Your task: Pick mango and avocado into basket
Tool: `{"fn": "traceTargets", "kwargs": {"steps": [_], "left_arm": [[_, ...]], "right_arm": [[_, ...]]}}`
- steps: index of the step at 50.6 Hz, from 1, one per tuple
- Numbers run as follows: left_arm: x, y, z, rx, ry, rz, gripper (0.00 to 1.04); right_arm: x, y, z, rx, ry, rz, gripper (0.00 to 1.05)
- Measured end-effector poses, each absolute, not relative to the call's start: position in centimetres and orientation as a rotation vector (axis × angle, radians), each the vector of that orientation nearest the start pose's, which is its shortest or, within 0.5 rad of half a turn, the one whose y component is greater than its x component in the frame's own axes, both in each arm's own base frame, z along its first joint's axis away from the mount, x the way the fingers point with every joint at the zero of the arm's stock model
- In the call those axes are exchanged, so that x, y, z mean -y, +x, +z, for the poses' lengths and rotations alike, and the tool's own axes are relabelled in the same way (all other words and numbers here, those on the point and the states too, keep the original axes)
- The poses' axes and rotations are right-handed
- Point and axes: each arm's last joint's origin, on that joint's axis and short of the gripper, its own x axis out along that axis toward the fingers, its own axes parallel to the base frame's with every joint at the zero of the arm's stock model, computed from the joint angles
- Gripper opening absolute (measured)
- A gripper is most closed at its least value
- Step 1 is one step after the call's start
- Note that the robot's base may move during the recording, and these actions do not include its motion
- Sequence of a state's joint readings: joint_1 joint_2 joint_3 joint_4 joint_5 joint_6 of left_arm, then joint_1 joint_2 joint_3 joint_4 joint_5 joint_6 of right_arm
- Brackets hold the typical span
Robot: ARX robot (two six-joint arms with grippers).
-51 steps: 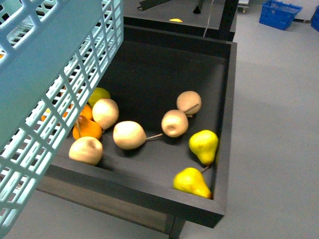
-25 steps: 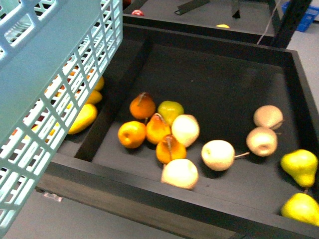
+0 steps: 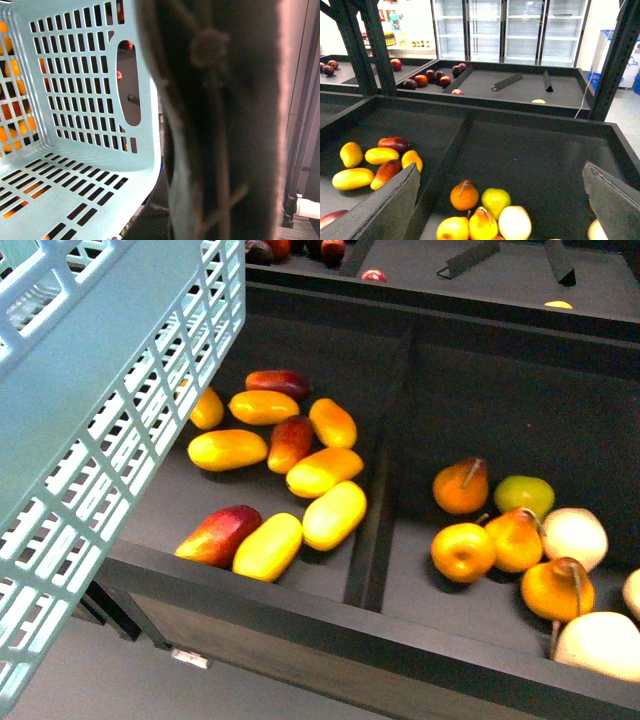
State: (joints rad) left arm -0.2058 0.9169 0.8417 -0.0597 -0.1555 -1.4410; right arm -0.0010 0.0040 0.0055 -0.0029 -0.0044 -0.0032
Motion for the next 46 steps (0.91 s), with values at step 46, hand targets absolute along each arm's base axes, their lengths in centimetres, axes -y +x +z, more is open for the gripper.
{"fn": "traceTargets", "kwargs": {"steps": [46], "left_arm": [[3.74, 20.08, 34.11, -0.148, -1.415, 0.055, 0.07]], "right_arm": [[0.0, 9.76, 16.49, -0.001, -0.003, 0.003, 0.97]]}}
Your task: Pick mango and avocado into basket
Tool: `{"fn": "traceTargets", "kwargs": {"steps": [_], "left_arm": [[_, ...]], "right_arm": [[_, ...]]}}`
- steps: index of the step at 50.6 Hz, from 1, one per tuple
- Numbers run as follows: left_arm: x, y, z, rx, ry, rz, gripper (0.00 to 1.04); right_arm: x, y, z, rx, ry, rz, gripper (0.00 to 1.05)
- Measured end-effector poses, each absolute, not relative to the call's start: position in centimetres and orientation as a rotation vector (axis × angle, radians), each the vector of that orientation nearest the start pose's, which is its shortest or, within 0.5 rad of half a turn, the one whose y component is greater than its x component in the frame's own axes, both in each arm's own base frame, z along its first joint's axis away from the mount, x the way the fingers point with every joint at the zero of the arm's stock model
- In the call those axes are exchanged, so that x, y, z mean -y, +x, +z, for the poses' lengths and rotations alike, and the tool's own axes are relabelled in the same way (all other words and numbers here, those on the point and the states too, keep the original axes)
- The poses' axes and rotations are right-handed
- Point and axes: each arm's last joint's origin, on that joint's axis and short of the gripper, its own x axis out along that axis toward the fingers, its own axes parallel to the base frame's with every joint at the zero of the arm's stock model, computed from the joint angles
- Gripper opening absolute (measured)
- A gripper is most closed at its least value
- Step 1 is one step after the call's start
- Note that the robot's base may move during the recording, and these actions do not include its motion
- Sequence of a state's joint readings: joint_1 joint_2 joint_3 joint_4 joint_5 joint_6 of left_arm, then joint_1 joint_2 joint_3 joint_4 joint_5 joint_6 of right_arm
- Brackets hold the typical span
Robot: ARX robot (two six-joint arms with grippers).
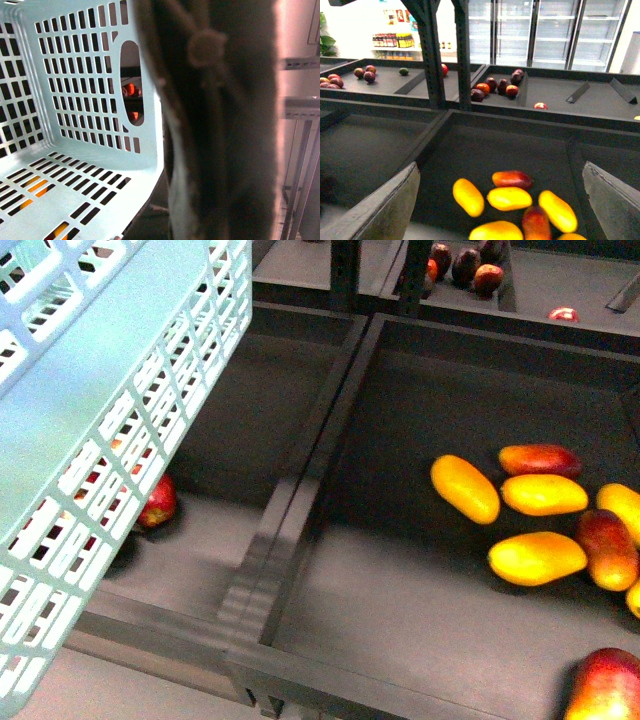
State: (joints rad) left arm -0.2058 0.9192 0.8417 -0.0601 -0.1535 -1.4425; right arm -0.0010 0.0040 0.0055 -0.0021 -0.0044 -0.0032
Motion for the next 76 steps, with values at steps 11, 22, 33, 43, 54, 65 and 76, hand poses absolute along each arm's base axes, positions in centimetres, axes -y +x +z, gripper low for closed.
{"fn": "traceTargets", "kwargs": {"steps": [11, 22, 33, 43, 54, 65, 76], "left_arm": [[3.7, 20.0, 34.1, -0.145, -1.414, 0.055, 0.07], [3.7, 20.0, 34.1, -0.146, -1.413, 0.057, 0.07], [3.5, 20.1, 34.0, -0.125, -1.394, 0.085, 0.07], [3.9, 20.2, 33.9, -0.209, -1.339, 0.024, 0.07], [7.6, 23.7, 31.8, -0.43, -0.434, -0.343, 0.07], [12.6, 26.3, 28.6, -0.489, -0.112, -0.658, 0.06], [15.9, 26.6, 26.6, -0.565, -0.116, -0.787, 0.06]], "right_arm": [[0.0, 9.8, 16.5, 0.001, -0.004, 0.003, 0.97], [0.0, 9.8, 16.5, 0.0, -0.003, 0.003, 0.97], [0.0, 9.8, 16.5, -0.004, -0.004, 0.007, 0.97], [0.0, 9.8, 16.5, -0.001, -0.004, 0.005, 0.97], [0.0, 9.8, 16.5, -0.001, -0.004, 0.004, 0.97], [0.0, 9.8, 16.5, -0.001, -0.004, 0.004, 0.97], [0.0, 9.8, 16.5, -0.001, -0.004, 0.004, 0.97]]}}
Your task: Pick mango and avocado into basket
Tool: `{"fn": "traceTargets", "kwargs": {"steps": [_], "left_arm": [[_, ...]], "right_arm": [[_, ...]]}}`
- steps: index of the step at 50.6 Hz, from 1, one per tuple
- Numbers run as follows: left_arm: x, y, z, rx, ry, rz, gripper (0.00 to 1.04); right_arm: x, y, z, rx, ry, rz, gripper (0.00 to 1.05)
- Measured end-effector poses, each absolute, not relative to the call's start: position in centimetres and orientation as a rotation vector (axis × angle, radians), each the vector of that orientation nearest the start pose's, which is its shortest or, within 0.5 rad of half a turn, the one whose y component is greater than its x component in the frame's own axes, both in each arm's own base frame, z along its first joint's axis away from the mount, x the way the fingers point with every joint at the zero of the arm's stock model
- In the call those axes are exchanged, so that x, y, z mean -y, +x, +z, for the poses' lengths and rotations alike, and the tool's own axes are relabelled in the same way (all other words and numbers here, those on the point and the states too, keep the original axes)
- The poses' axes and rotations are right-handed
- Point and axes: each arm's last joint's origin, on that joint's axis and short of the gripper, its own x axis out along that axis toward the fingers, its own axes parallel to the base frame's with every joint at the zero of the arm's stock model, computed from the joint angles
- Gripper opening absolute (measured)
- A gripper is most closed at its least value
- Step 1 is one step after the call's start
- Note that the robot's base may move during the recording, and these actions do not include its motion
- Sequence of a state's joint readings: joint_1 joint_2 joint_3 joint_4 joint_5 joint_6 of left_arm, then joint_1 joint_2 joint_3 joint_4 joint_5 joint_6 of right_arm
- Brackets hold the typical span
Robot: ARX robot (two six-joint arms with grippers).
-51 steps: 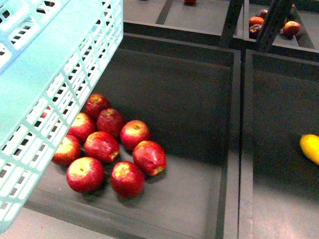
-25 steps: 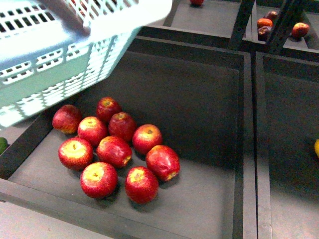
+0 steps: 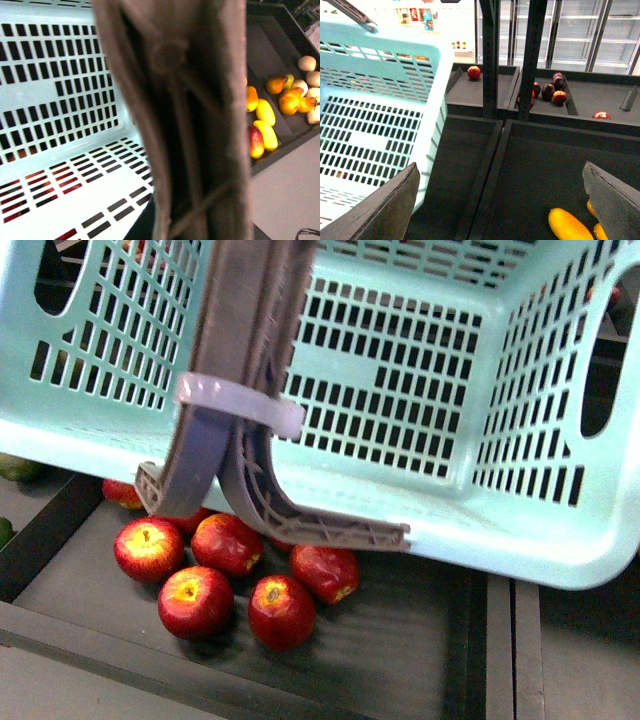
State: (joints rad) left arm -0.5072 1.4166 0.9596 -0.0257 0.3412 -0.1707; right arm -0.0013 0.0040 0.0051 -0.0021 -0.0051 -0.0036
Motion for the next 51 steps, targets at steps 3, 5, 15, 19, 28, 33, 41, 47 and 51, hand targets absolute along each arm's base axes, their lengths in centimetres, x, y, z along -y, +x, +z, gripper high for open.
{"fn": "traceTargets", "kwargs": {"steps": [3, 5, 15, 19, 28, 33, 41, 47, 51], "left_arm": [[16.9, 26.2, 26.2, -0.585, -0.113, -0.806, 0.06], [17.3, 26.0, 26.2, -0.59, -0.105, -0.798, 0.06], [17.7, 24.8, 26.8, -0.572, -0.067, -0.77, 0.06], [17.7, 24.6, 27.0, -0.564, -0.067, -0.771, 0.06], [17.7, 24.5, 27.1, -0.559, -0.055, -0.776, 0.06], [17.8, 24.5, 27.0, -0.561, -0.056, -0.782, 0.06], [17.8, 24.4, 27.0, -0.56, -0.053, -0.783, 0.06], [17.8, 24.4, 27.0, -0.56, -0.052, -0.782, 0.06], [17.8, 24.4, 27.0, -0.561, -0.053, -0.781, 0.06]], "right_arm": [[0.0, 9.8, 16.5, -0.001, -0.004, 0.004, 0.97], [0.0, 9.8, 16.5, -0.001, -0.004, 0.004, 0.97], [0.0, 9.8, 16.5, -0.001, -0.004, 0.004, 0.97], [0.0, 9.8, 16.5, -0.001, -0.004, 0.004, 0.97], [0.0, 9.8, 16.4, -0.014, 0.012, -0.019, 0.97], [0.9, 10.3, 16.8, -0.114, 0.132, -0.238, 0.97], [3.7, 12.5, 19.9, -0.101, 0.215, -0.356, 0.97], [7.3, 17.2, 21.7, -0.152, 0.187, -0.431, 0.97], [9.2, 20.3, 19.9, -0.277, 0.15, -0.405, 0.97]]}}
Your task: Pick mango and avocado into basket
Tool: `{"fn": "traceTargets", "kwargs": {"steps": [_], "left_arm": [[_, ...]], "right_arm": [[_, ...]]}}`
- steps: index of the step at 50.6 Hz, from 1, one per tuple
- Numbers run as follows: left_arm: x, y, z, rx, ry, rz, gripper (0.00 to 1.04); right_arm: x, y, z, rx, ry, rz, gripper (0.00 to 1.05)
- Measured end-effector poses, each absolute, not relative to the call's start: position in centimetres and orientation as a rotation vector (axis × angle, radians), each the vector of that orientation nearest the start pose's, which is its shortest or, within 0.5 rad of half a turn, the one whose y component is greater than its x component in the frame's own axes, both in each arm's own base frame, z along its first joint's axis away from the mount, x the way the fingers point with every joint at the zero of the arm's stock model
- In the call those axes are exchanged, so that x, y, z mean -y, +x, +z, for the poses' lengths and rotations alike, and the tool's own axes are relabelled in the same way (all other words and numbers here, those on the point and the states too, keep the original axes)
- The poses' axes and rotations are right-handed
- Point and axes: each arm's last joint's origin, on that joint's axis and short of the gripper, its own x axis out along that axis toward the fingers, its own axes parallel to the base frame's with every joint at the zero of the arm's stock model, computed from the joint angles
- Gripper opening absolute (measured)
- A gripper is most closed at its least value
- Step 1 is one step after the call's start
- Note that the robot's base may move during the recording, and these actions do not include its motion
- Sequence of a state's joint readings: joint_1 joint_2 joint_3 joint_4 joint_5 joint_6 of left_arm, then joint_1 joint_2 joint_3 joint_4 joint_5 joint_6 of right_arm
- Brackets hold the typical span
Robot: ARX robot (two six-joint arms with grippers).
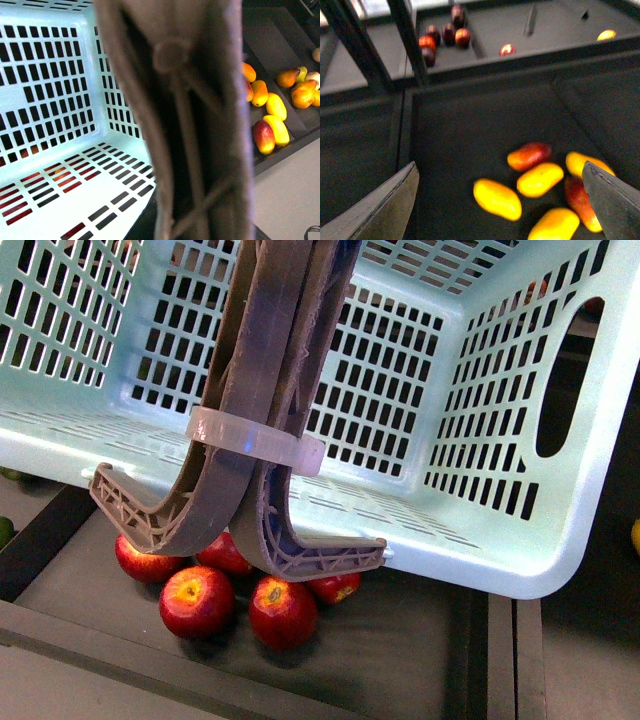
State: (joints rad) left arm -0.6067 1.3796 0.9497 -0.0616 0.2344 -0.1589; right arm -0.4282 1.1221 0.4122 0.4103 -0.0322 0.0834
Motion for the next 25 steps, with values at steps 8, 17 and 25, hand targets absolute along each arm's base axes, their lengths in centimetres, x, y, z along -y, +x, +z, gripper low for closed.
{"fn": "traceTargets", "kwargs": {"steps": [8, 17, 25], "left_arm": [[17.8, 24.4, 27.0, -0.561, -0.052, -0.782, 0.06], [17.8, 24.4, 27.0, -0.561, -0.052, -0.784, 0.06], [17.8, 24.4, 27.0, -0.561, -0.052, -0.782, 0.06]], "right_arm": [[12.0, 23.9, 13.2, -0.546, 0.086, -0.245, 0.97], [14.0, 25.5, 8.3, -0.685, -0.014, -0.041, 0.97], [15.4, 26.4, 5.1, -0.75, -0.092, 0.082, 0.97]]}}
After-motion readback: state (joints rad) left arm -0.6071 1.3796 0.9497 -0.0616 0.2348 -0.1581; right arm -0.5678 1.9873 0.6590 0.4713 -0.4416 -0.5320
